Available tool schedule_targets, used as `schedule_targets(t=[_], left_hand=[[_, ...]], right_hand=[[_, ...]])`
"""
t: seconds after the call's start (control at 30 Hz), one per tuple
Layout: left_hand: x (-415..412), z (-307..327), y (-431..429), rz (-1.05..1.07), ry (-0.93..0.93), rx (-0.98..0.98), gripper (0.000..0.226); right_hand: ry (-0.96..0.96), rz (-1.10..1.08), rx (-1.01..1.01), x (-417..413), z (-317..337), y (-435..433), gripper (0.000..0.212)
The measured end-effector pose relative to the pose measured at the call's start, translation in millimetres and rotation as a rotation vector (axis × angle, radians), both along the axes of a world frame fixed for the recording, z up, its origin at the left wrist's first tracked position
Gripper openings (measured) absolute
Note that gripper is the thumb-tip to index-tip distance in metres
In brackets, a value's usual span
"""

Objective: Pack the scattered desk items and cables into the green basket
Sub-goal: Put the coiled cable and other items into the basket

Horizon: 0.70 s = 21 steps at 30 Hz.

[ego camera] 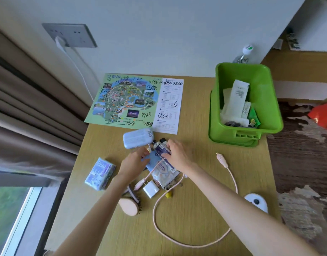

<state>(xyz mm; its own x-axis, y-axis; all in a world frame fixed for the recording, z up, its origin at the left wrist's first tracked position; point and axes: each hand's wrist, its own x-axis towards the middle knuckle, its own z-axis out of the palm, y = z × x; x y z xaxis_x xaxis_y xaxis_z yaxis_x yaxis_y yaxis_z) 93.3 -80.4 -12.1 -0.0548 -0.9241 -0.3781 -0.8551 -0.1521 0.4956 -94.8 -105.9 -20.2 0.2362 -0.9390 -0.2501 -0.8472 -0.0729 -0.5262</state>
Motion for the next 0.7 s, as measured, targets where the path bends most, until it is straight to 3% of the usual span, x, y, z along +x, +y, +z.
schedule_targets(t=[0.13,0.3,0.47,0.57,0.7], left_hand=[[-4,-7,2,0.081,0.115,-0.004,0.018],[-7,-5,-7,0.176,0.179,-0.015,0.014],[-5,22,-31,0.285,0.352,-0.083,0.009],[3,34,-50,0.337,0.391,-0.206,0.01],[11,30,-63,0.585,0.474,-0.326,0.005]], right_hand=[[0.128,0.005,0.0,14,-7,-2,0.055],[0.139,-0.049,0.072,2,-9,0,0.028],[-0.151,-0.285,0.129,-33,-2,-12,0.019],[-0.208,-0.372,0.108,-56,7,-21,0.022],[-0.433,-0.445,0.242,-72,14,-25,0.018]])
